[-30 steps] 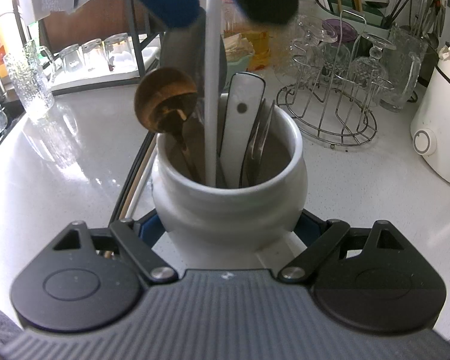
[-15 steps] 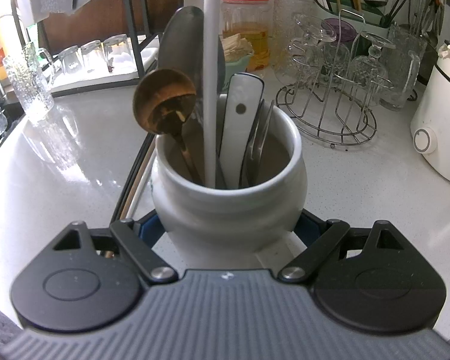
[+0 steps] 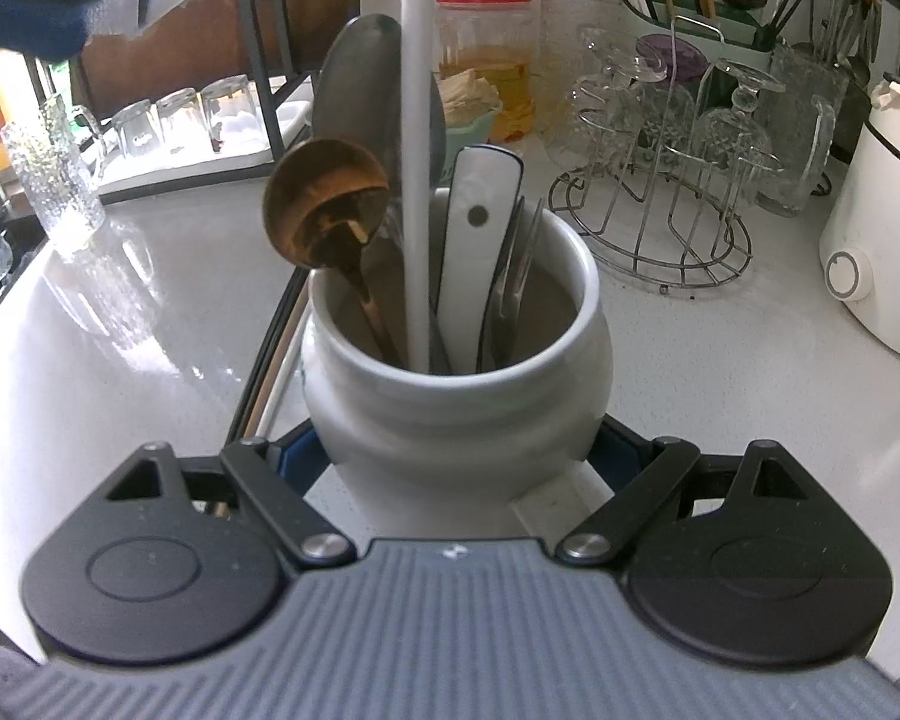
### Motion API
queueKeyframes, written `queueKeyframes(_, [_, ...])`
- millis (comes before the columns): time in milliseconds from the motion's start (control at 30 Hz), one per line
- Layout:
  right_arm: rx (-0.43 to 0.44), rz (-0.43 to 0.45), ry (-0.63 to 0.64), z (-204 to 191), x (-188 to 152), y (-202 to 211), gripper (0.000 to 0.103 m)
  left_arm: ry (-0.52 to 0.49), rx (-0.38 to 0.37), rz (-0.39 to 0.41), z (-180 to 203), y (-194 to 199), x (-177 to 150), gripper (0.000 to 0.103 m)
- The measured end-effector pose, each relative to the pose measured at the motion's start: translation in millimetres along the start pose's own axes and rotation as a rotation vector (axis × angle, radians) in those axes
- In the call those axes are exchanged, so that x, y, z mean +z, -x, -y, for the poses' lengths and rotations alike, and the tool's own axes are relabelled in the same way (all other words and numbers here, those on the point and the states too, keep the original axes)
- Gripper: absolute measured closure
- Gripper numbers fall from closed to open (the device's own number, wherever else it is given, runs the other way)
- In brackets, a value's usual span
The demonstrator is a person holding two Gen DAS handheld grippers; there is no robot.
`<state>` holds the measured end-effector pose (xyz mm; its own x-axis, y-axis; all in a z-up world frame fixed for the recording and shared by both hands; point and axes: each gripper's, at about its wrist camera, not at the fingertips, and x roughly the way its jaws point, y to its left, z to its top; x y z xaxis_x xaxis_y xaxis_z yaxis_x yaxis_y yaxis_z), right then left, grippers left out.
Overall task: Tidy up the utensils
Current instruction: 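Move the left tool down to the black chopsticks on the counter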
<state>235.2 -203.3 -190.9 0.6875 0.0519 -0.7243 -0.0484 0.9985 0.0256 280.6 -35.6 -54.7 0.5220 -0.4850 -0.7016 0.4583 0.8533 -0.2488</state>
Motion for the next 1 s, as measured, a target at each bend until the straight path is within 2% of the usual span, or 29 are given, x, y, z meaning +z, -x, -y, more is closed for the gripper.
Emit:
queueKeyframes(200, [0.002, -0.022, 0.005, 0, 4, -1, 0.012, 0.069, 0.035, -0.055, -28, -26, -22, 0.059])
queueKeyframes(400, [0.003, -0.036, 0.003, 1, 8, -3, 0.012, 0.008, 0.132, -0.125, -40, -72, -48, 0.059])
queueKeyframes(567, [0.006, -0.065, 0.003, 3, 14, -5, 0.012, 0.023, 0.19, -0.174, -48, -105, -65, 0.059])
queueKeyframes(767, [0.011, -0.077, 0.006, 4, 15, -7, 0.012, 0.0, 0.236, -0.168, -50, -122, -80, 0.059])
queueKeyframes(1000, [0.01, -0.087, 0.006, 4, 17, -8, 0.012, -0.025, 0.248, -0.159, -43, -128, -83, 0.059])
